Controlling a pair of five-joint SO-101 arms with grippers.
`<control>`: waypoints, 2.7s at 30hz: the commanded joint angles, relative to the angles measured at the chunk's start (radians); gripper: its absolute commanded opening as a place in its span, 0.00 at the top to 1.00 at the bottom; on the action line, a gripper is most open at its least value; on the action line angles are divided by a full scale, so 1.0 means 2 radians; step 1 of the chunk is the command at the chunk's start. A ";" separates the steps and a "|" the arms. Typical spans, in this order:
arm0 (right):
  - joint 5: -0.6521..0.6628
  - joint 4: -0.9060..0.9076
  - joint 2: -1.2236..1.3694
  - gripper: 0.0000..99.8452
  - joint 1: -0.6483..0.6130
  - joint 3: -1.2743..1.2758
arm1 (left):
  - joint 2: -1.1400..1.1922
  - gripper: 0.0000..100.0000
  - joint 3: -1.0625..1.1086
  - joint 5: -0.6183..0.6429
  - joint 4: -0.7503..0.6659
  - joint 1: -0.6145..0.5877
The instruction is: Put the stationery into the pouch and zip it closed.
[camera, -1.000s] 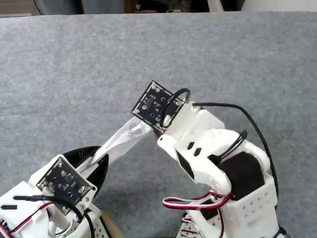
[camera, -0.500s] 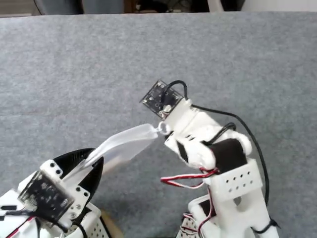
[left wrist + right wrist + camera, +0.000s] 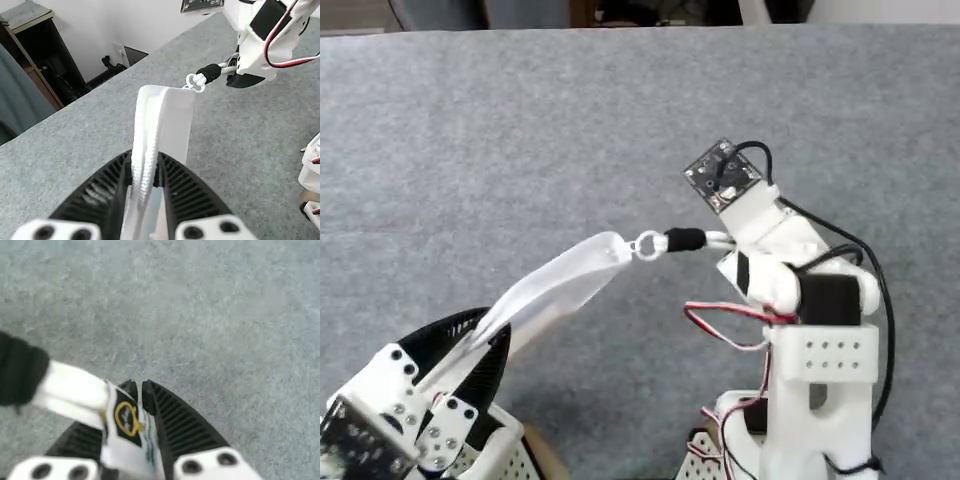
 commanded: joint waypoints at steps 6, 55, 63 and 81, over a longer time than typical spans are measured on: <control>-0.057 -0.031 -0.052 0.99 -0.027 -0.002 | 0.003 0.97 0.096 -0.001 -0.064 -0.023; -0.190 -0.092 -0.300 0.77 0.015 0.281 | 0.012 0.84 0.454 0.068 -0.205 -0.280; -0.146 -0.091 -0.412 0.77 0.054 0.375 | 0.006 0.84 0.573 -0.010 -0.279 -0.362; -0.142 -0.099 -0.422 0.77 0.059 0.426 | 0.003 0.85 0.600 -0.008 -0.282 -0.366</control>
